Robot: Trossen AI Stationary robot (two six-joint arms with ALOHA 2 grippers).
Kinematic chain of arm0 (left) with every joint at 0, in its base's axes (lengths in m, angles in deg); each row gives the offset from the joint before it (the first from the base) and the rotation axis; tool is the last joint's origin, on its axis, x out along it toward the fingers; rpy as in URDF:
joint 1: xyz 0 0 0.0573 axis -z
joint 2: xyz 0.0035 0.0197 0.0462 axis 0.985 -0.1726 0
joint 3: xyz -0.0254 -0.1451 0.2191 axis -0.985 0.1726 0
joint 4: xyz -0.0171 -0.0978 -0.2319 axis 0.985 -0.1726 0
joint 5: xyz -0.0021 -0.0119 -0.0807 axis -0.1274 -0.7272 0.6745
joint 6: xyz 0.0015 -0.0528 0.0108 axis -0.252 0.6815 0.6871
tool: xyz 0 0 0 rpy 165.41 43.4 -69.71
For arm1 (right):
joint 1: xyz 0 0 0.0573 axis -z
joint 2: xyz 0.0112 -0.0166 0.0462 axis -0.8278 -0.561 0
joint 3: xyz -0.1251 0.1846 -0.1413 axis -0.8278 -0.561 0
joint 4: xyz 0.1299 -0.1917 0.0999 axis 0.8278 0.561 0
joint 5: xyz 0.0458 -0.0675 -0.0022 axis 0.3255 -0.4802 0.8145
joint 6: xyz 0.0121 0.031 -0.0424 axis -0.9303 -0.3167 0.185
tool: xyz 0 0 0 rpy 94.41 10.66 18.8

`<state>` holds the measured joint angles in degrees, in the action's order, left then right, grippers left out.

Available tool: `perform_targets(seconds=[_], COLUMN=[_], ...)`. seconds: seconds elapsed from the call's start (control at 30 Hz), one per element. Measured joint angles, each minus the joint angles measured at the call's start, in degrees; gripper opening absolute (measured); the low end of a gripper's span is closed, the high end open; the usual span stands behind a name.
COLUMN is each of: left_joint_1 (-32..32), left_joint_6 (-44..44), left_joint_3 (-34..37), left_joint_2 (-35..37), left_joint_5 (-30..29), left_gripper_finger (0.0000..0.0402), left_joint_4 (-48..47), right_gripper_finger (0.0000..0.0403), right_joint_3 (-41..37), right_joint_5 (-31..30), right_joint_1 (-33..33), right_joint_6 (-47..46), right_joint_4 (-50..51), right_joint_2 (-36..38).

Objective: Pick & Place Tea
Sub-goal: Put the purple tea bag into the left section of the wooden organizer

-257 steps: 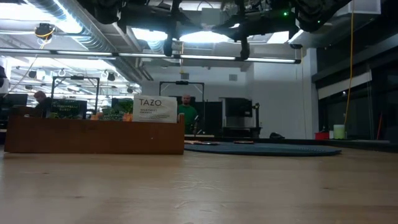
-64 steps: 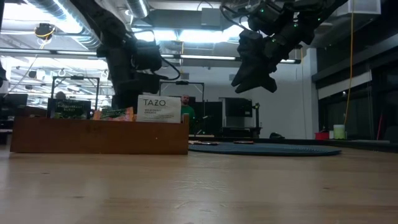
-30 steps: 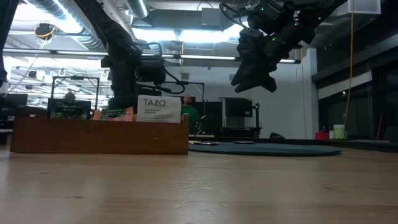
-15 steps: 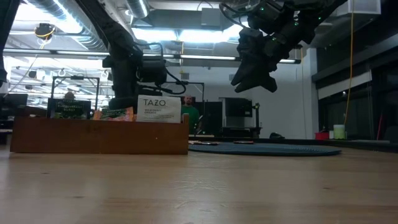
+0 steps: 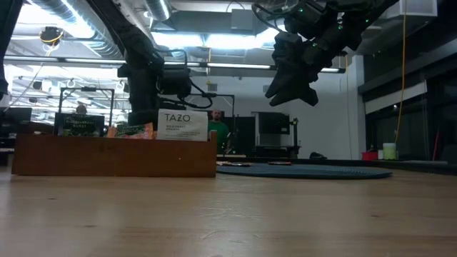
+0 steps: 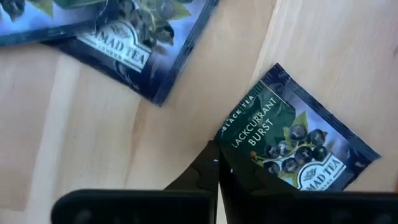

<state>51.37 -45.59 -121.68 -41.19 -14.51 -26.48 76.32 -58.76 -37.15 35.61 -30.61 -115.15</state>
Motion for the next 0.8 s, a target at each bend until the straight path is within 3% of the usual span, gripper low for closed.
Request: perform_targets(seconds=[0.47,0.8], left_joint_1=[-3.3,-2.5], left_joint_6=[4.1,9.7], left_joint_3=[-2.3,-2.4], left_joint_2=[7.7,18.1], left_joint_5=[1.6,-2.1], left_gripper_finger=[0.0001,0.0001], left_joint_4=[-5.5,-9.3], right_gripper_finger=[0.0122,0.0122], right_joint_3=[0.0,0.0], right_joint_5=[0.0,0.0], right_joint_1=[0.0,0.0], right_joint_6=[0.0,0.8], right_joint_4=[0.0,0.0], right_joint_2=[0.0,0.0])
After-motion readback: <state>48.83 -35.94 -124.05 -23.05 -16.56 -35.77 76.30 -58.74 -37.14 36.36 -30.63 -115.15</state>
